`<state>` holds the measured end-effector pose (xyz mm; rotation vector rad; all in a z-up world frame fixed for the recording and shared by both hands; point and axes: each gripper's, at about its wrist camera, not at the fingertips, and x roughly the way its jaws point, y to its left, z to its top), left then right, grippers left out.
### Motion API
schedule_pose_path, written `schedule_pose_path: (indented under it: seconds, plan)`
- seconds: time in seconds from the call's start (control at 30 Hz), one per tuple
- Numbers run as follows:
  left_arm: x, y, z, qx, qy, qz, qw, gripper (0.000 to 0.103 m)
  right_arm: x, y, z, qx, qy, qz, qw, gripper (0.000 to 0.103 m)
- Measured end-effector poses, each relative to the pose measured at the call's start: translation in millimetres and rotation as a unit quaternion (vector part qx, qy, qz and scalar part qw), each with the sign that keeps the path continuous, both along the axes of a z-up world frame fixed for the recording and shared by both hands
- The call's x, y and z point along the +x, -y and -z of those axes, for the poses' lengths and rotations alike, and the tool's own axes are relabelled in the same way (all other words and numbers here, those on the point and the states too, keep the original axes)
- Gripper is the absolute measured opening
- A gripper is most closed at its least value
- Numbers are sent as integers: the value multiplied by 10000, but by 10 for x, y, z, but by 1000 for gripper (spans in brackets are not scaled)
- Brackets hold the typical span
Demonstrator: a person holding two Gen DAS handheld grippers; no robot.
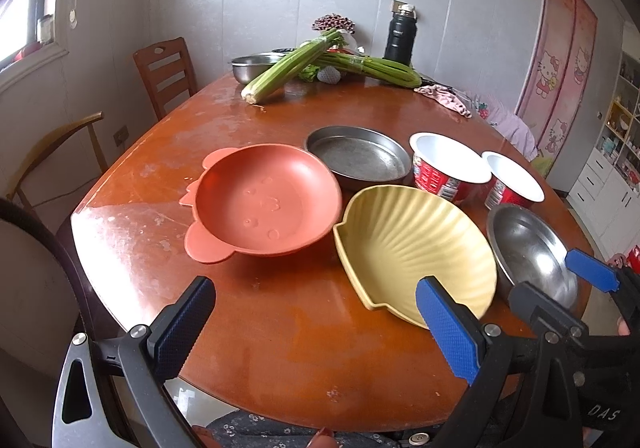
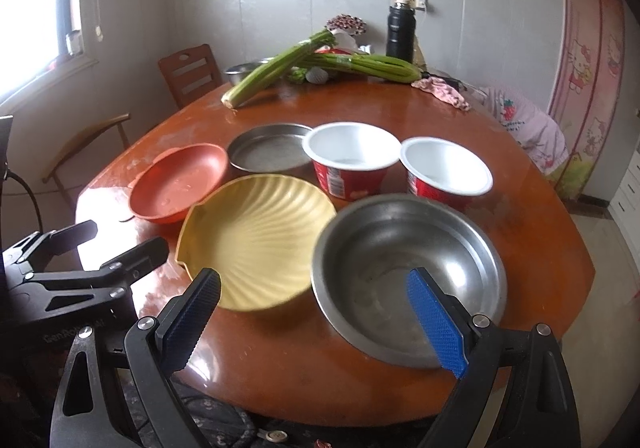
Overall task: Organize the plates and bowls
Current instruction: 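Move the left tool to the orange bear plate and grasp its rim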
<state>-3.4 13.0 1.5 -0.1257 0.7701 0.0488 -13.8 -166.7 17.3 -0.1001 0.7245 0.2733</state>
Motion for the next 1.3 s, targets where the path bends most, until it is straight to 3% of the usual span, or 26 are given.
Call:
schedule_pose_path:
  seconds: [0.37,0.73,1.0,1.2,1.3]
  plan:
    - [139,-436,-107,-63,-41,-392,9992,101,247,-402,-172,-96,74,-383,9992,95]
    - [391,-1024,26,-358,-370,-827,9952,101,740,-856,-186,-23,-301,-821,9962,95]
    - [676,-1295,200,-735,-735,-847,9910,101,1195,-1165,65,-189,-956,-1094,9892,95]
    - [882,-1402,270,-813,-885,-773,9897,98,1329,-1335,259,-524,-1090,-1053,9871,92]
    - [964,-1406,291,-868,-974,-608,9896,87,1352,-1403,315,-519,-1169,-1189,9846,87]
